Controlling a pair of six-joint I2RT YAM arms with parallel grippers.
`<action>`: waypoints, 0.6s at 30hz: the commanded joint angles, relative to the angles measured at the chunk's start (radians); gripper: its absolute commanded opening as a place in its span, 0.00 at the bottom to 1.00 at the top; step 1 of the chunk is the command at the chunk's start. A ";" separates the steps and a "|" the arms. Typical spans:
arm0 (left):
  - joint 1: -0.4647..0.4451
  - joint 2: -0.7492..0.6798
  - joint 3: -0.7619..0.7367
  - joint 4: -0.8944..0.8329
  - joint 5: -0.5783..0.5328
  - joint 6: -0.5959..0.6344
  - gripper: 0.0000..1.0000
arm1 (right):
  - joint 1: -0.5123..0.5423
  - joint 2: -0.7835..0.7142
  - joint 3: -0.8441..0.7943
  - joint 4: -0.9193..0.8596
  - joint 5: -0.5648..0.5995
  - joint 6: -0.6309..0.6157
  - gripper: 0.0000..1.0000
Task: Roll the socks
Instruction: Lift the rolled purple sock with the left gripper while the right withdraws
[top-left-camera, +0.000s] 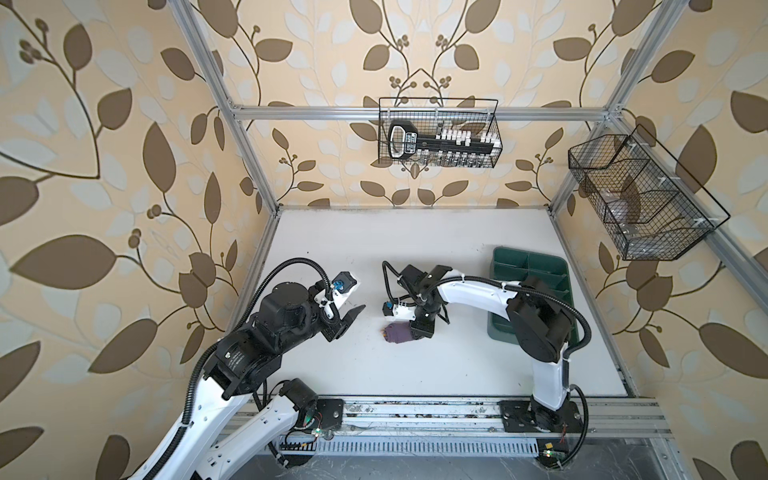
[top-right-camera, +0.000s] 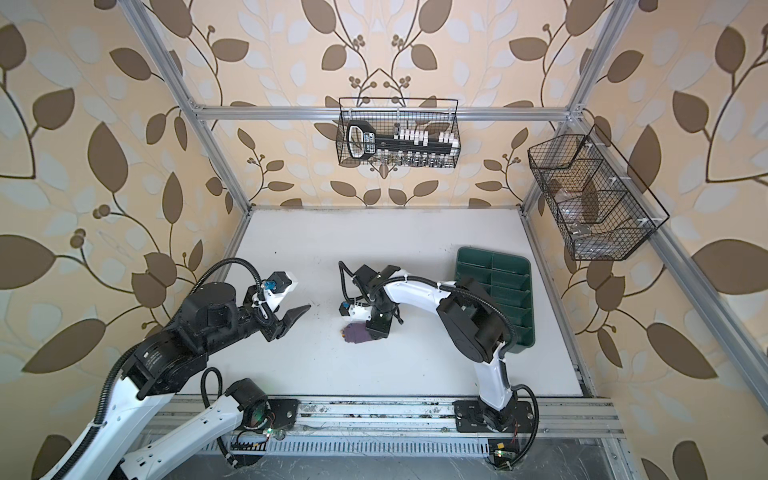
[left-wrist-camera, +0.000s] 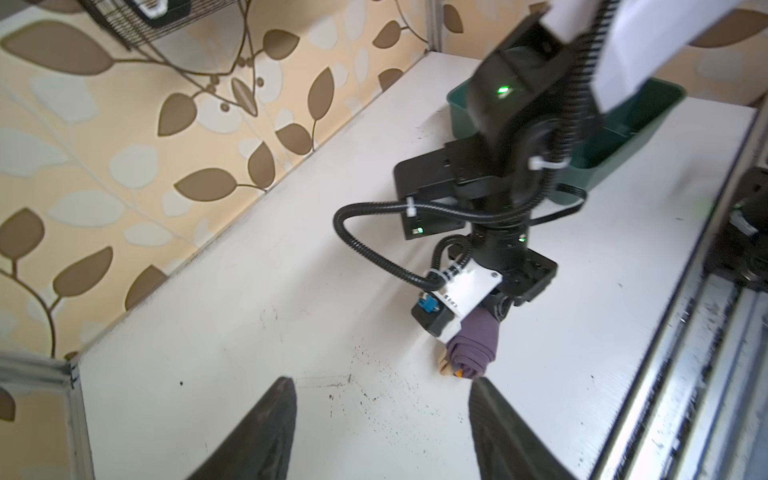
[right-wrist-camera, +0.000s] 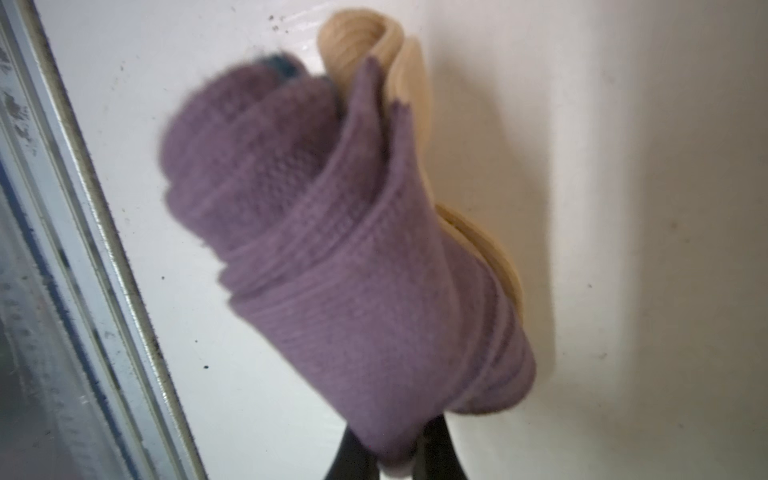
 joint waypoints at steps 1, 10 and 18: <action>-0.024 0.121 0.019 -0.118 0.096 0.120 0.64 | -0.008 0.101 0.042 -0.156 0.007 0.019 0.00; -0.484 0.429 -0.165 0.133 -0.369 0.221 0.67 | -0.056 0.184 0.135 -0.193 -0.001 -0.033 0.00; -0.500 0.750 -0.174 0.350 -0.438 0.224 0.63 | -0.076 0.203 0.160 -0.201 -0.041 -0.057 0.00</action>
